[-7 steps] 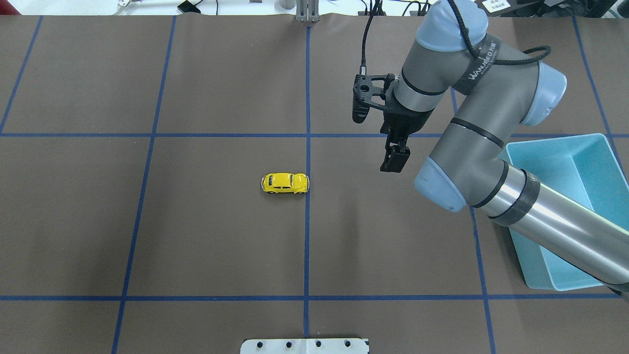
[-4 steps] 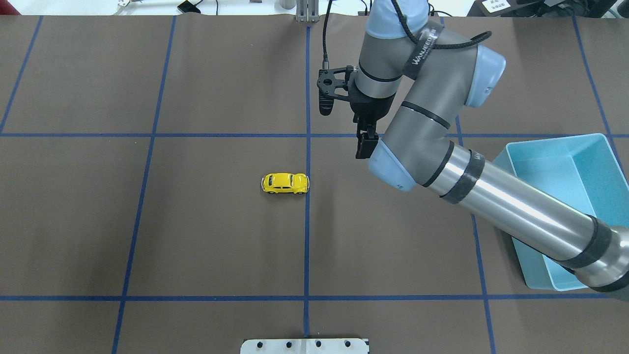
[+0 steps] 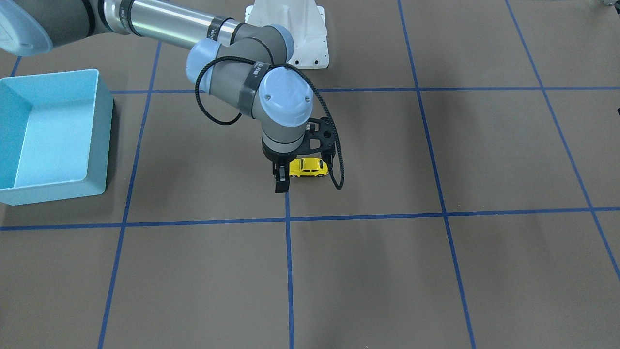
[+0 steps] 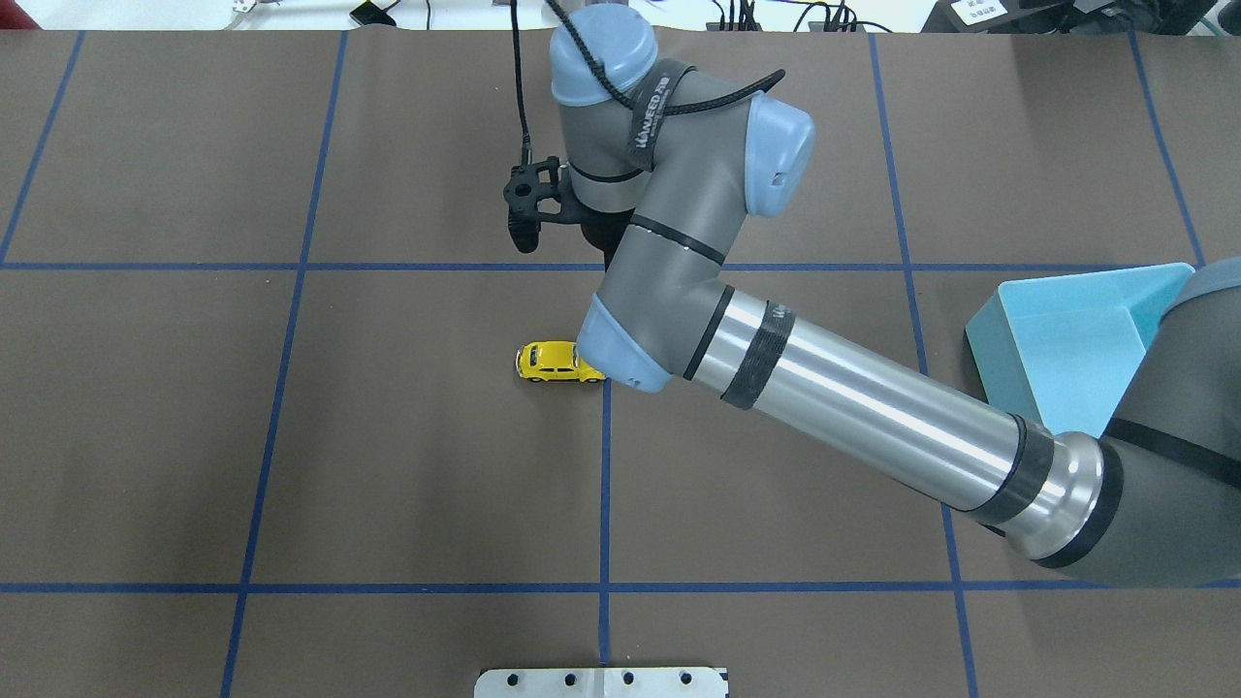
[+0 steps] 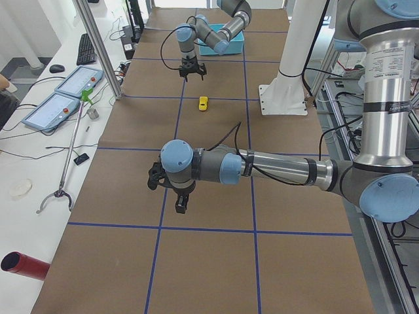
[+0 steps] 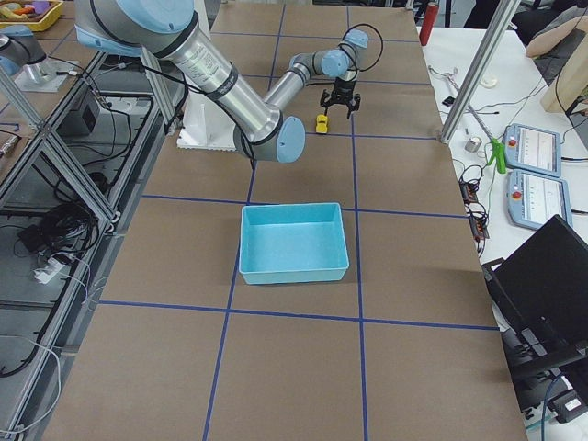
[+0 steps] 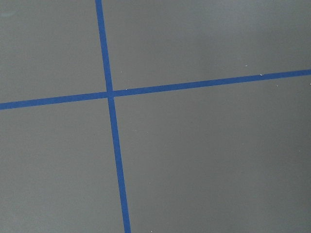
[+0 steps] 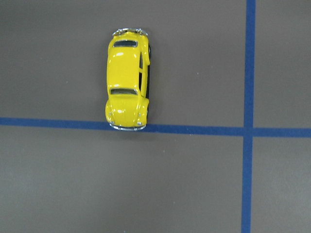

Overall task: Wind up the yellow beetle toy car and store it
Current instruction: 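Lower the open right gripper over the yellow car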

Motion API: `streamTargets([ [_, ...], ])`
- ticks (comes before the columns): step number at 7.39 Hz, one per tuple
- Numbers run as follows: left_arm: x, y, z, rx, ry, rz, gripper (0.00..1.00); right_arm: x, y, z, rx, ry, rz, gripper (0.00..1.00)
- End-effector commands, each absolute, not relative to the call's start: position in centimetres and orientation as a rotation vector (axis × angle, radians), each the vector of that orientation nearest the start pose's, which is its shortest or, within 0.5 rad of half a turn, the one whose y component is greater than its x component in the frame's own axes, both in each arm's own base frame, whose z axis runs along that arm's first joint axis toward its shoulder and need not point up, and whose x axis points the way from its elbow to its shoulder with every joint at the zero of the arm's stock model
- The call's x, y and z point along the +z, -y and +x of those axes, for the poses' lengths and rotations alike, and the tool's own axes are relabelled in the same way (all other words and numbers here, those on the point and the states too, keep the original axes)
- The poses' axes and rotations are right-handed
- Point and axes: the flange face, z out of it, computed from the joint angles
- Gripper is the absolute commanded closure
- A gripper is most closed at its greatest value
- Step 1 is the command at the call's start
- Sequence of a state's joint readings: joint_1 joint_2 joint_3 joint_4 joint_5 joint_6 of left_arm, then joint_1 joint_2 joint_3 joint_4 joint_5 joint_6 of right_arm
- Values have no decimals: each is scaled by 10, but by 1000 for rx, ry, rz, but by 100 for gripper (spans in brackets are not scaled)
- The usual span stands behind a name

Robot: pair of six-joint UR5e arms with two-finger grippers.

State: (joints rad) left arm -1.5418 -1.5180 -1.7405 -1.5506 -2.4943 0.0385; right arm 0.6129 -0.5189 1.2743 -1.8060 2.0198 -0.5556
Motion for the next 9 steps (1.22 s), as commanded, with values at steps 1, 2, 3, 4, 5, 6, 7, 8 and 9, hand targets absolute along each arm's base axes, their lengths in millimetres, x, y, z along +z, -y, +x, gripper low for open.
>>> streamTargets([
  [1, 592, 473, -40, 107, -923, 93, 0, 120, 496, -621, -1541, 518, 448, 0],
  [2, 593, 473, -40, 106, -923, 91, 0, 120, 469, -646, -1576, 494, 443, 0],
  [3, 593, 473, -40, 106, -923, 91, 0, 129, 442, -671, -1597, 417, 449, 0],
  [4, 594, 473, -40, 105, -923, 90, 0, 131, 446, -672, -1595, 405, 446, 0],
  [5, 594, 473, -40, 104, -923, 88, 0, 131, 449, -671, -1585, 363, 462, 0],
  [6, 594, 473, -40, 105, -923, 90, 0, 137, 452, -673, -1580, 331, 460, 1],
  [7, 594, 473, -40, 105, -923, 90, 0, 136, 459, -670, -1563, 300, 474, 1],
  [8, 594, 473, -40, 106, -923, 90, 0, 131, 471, -664, -1540, 298, 491, 1],
  [9, 593, 474, -40, 107, -923, 92, 0, 132, 475, -664, -1476, 321, 476, 1],
])
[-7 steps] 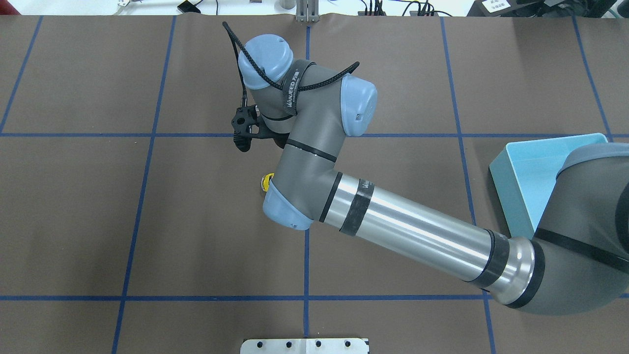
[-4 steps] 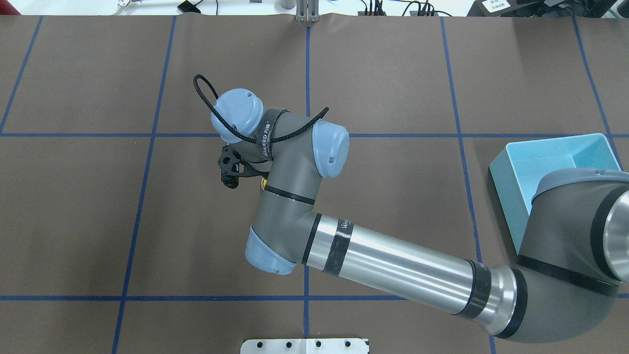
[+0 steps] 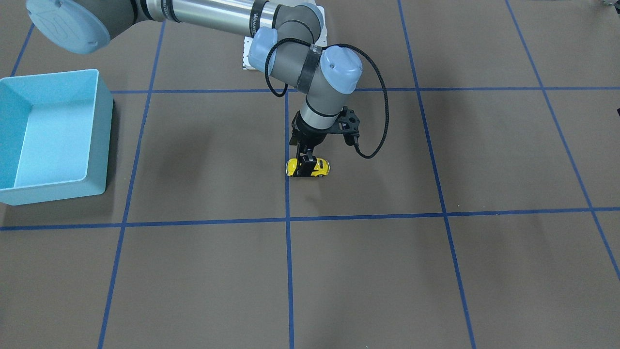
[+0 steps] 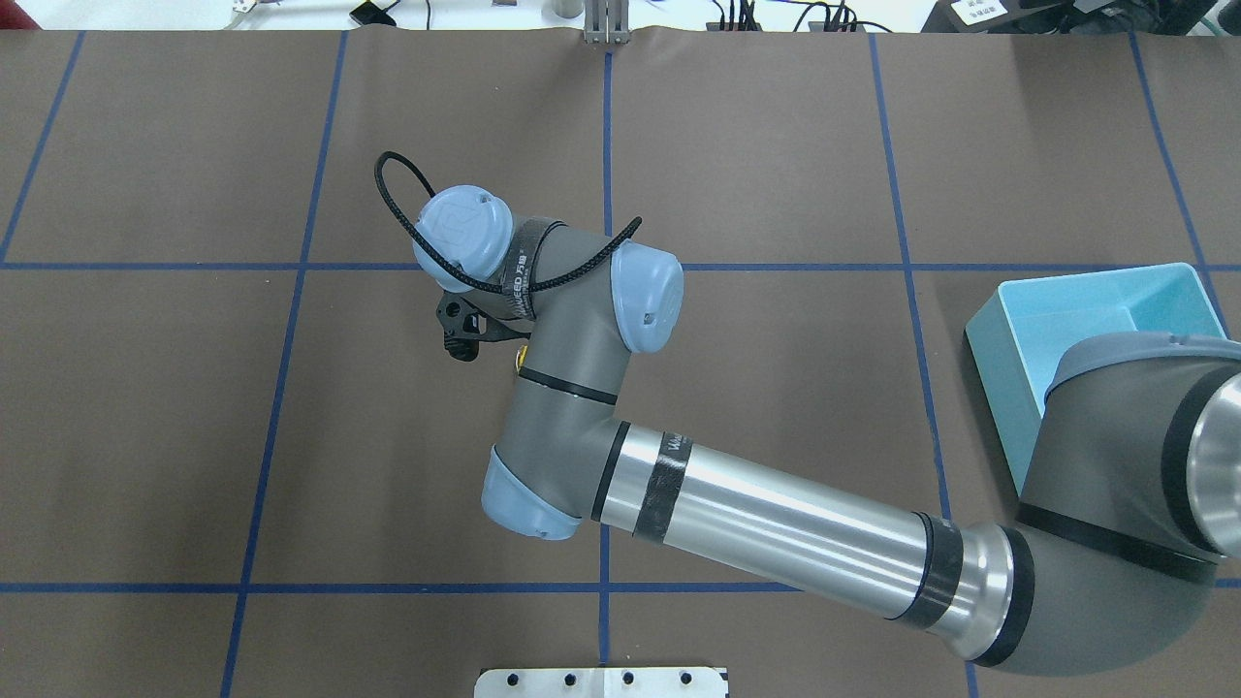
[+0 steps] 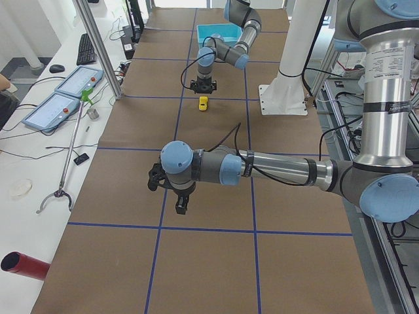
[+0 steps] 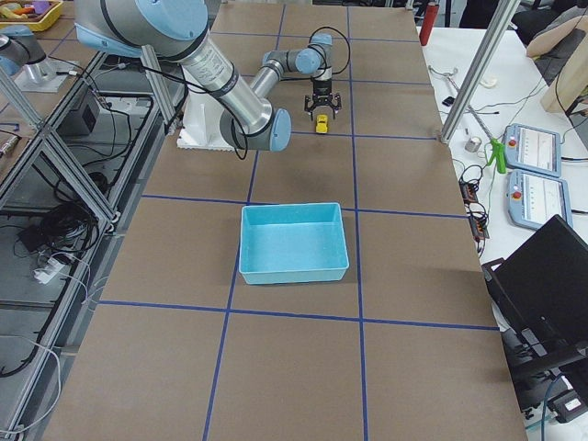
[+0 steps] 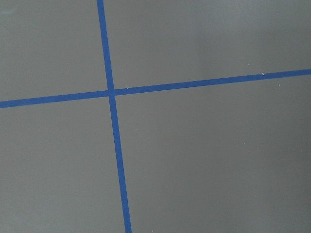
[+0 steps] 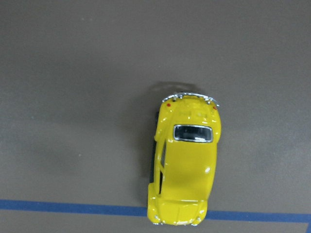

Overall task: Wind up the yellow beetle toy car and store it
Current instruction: 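Close the right gripper on the car and lift it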

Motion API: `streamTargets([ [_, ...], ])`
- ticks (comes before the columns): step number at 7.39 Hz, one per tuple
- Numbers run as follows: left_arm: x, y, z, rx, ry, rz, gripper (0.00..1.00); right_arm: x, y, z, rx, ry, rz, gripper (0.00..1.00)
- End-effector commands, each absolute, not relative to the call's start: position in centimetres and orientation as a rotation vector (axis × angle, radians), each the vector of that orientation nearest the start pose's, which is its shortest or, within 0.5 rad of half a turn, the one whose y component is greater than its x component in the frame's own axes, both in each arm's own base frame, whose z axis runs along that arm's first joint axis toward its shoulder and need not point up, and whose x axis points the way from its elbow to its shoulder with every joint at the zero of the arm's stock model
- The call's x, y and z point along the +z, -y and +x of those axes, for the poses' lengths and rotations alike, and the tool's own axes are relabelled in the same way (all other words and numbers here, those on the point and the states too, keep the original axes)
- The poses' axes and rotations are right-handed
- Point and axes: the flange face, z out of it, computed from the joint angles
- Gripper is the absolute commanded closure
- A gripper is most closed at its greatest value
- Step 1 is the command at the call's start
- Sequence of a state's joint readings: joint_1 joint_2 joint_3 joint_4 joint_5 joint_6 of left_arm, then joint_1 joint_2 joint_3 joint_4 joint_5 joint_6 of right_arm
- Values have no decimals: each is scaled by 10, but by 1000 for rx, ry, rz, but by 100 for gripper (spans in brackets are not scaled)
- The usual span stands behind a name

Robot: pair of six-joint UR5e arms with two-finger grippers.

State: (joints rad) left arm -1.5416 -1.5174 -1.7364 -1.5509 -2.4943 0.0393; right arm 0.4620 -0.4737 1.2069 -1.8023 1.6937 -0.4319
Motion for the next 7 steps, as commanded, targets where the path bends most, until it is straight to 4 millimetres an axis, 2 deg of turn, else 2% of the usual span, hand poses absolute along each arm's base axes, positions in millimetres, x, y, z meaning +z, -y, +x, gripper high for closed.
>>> streamTargets([
  [1, 594, 473, -40, 106, -923, 89, 0, 134, 473, -671, -1448, 364, 449, 1],
  [3, 594, 473, -40, 107, -923, 90, 0, 136, 466, -676, -1454, 454, 402, 1],
  [7, 595, 473, -40, 107, -923, 88, 0, 155, 472, -686, -1450, 436, 414, 1],
])
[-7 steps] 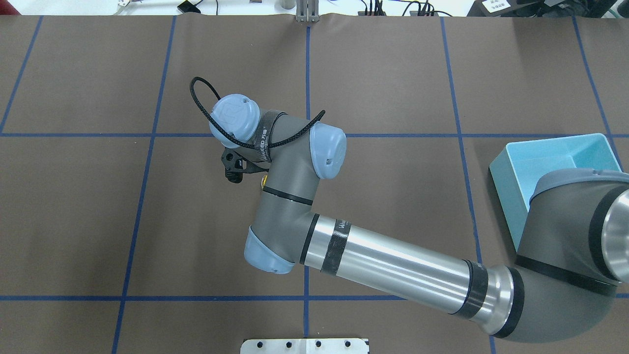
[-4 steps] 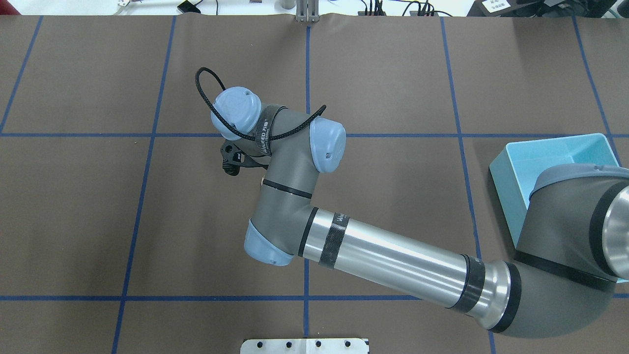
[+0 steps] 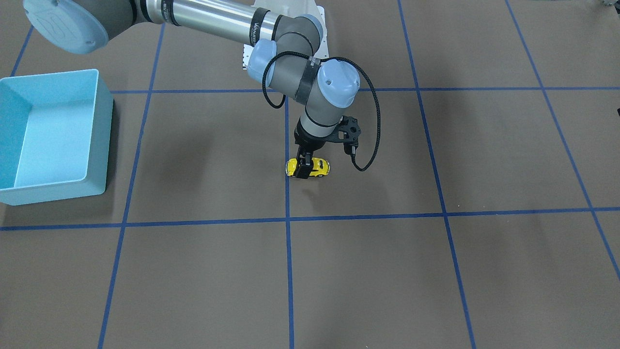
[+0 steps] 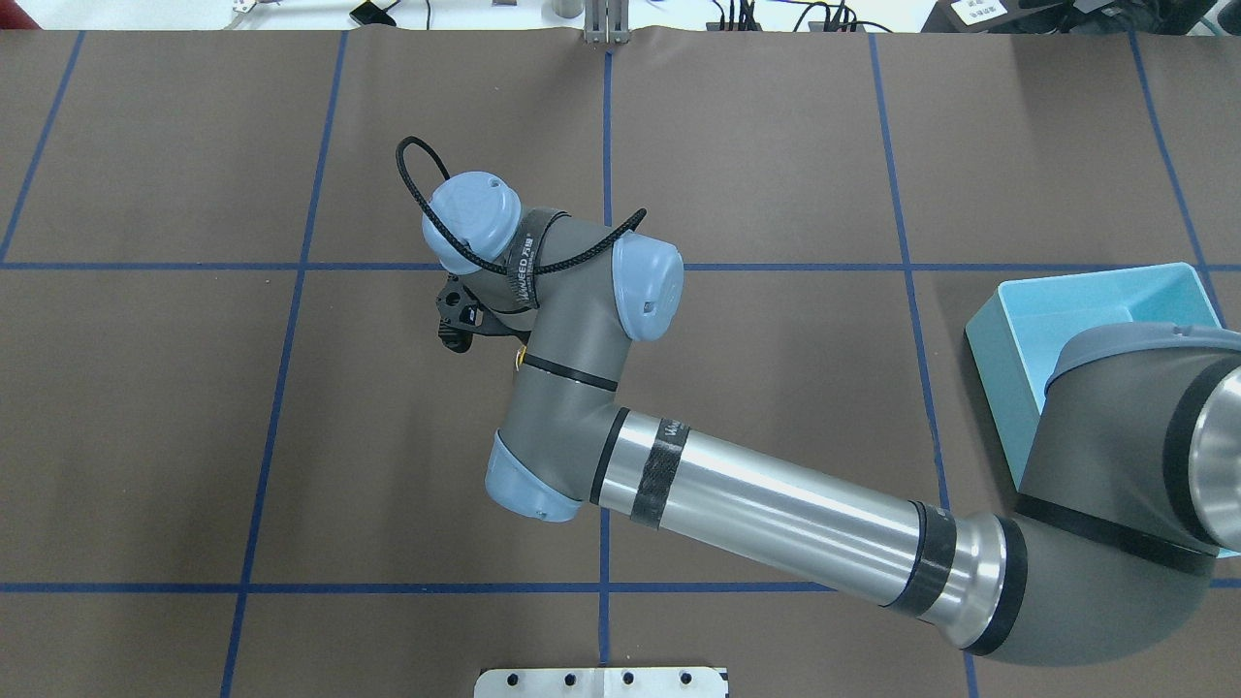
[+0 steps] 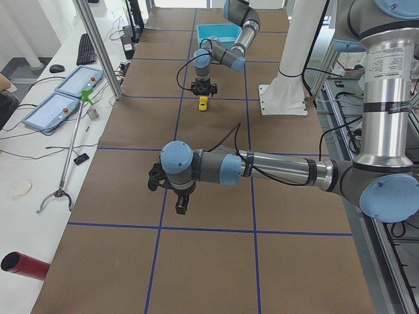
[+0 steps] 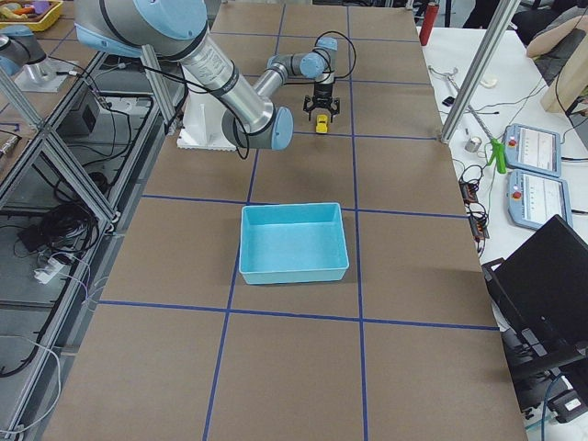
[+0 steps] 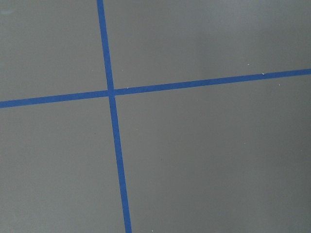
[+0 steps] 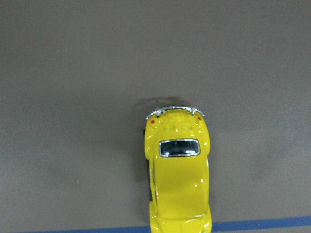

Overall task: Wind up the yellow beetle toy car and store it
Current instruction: 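Close the right gripper on the car and lift it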

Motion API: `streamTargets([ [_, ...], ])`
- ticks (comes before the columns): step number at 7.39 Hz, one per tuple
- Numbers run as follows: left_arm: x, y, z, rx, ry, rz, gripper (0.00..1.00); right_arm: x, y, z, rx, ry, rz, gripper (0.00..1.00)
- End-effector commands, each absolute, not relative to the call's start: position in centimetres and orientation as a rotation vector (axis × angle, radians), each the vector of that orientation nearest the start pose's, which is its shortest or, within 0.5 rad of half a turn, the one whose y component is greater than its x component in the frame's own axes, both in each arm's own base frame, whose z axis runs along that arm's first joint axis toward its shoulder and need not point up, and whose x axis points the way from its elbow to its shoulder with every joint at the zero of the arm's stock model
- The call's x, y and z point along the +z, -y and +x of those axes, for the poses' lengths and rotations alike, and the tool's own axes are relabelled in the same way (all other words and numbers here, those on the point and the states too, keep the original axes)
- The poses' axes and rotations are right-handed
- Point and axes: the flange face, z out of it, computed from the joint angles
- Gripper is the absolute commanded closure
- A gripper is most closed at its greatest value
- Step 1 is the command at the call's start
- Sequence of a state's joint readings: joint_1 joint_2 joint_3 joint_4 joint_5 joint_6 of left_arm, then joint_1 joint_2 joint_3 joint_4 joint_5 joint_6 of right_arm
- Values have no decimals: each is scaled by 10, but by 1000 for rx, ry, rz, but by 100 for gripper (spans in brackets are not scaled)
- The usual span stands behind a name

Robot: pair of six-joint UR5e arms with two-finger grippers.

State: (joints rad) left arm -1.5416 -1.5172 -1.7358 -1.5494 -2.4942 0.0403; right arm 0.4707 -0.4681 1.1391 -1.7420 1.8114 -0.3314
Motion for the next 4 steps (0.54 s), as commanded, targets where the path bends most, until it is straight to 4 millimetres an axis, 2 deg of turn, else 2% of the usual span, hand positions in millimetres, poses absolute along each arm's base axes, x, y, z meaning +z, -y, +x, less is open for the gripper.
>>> streamTargets([
  [1, 595, 473, -40, 107, -923, 88, 0, 156, 471, -688, -1452, 436, 410, 1],
  [3, 595, 473, -40, 107, -923, 88, 0, 160, 471, -695, -1454, 429, 433, 3],
  [4, 595, 473, -40, 107, -923, 88, 0, 167, 472, -702, -1454, 431, 440, 7],
])
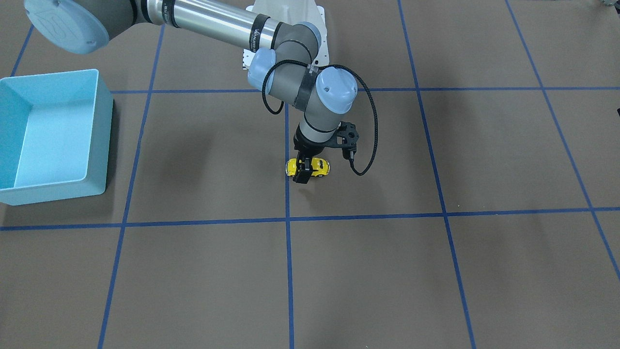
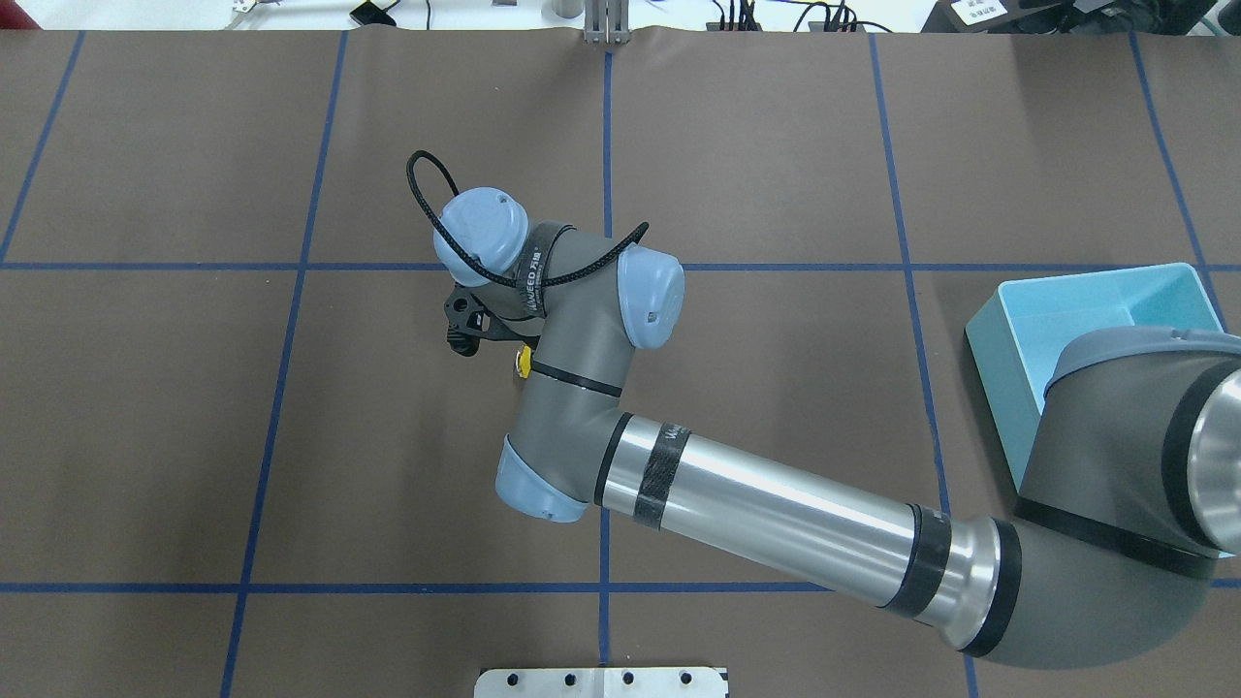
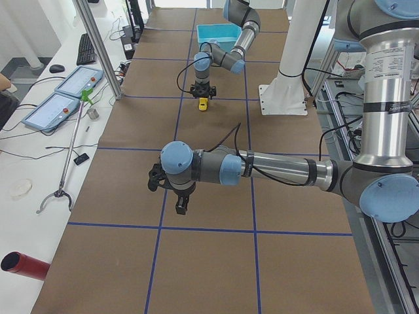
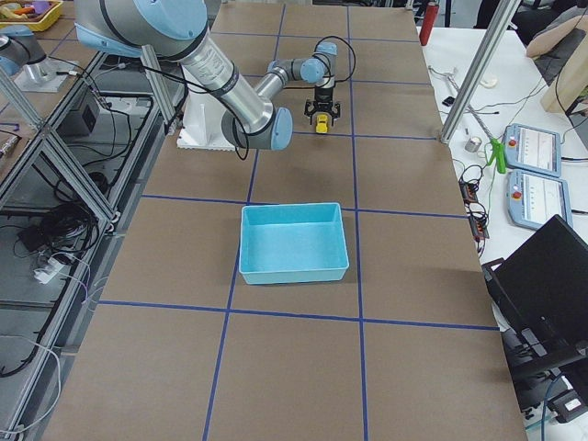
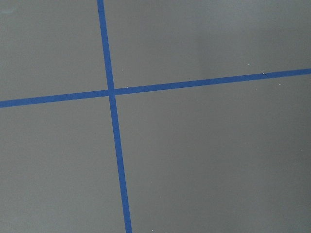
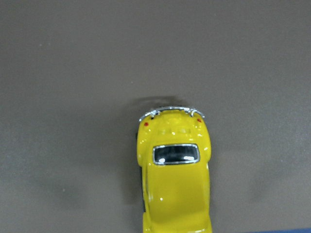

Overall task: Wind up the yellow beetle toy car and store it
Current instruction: 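Close the right gripper on the car and lift it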

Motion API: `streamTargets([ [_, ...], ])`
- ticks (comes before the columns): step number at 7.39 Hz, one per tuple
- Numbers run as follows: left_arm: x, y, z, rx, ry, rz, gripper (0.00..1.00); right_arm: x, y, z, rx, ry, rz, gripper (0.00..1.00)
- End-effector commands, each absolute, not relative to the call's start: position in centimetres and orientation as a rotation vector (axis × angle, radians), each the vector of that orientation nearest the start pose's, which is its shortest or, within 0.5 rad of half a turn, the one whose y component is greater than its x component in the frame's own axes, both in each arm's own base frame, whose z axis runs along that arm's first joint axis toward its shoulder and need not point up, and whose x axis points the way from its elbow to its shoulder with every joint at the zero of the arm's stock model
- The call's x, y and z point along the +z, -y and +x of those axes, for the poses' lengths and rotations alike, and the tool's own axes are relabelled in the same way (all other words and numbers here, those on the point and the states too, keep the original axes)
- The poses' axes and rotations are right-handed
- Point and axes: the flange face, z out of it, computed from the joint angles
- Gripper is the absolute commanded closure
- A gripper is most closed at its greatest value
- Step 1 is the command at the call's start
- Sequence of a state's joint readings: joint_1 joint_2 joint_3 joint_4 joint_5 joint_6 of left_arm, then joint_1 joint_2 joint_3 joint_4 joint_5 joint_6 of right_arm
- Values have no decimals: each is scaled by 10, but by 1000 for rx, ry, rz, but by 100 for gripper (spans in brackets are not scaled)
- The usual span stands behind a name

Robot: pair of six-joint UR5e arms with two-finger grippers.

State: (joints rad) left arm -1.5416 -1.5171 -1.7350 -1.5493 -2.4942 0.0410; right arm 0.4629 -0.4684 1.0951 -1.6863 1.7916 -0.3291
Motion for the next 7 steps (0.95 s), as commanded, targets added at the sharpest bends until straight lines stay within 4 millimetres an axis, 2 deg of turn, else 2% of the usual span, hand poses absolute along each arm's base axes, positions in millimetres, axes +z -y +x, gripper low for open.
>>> streamTargets([
  [1, 595, 473, -40, 107, -923, 88, 0, 167, 471, -703, -1454, 431, 440, 18],
  [2, 595, 473, -40, 105, -923, 88, 0, 165, 471, -703, -1451, 434, 442, 36],
  [4, 595, 473, -40, 105, -923, 88, 0, 157, 470, -703, -1442, 443, 449, 89],
  [5, 595, 472, -40, 106, -923, 87, 0, 155, 470, -702, -1447, 443, 453, 100],
  [7, 595, 472, -40, 106, -921, 87, 0, 154, 470, -700, -1509, 434, 473, 100],
])
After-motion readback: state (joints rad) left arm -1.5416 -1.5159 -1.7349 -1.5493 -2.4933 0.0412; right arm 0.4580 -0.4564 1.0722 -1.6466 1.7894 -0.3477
